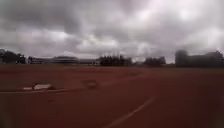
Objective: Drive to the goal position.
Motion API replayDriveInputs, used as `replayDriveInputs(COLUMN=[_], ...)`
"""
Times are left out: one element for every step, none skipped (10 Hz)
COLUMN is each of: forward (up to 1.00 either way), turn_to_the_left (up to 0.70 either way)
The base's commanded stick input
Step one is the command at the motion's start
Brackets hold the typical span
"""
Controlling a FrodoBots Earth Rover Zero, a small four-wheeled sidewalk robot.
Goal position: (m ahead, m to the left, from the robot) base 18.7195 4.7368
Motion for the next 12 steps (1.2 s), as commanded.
replayDriveInputs(forward=[0.7, 0.7, 0.7, 0.7, 0.7, 0.7, 0.7, 0.7, 0.7, 0.7, 0.7, 0.7], turn_to_the_left=[0.0, 0.0, 0.0, 0.0, 0.0, 0.0, 0.0, 0.0, 0.0, 0.0, 0.0, 0.0])
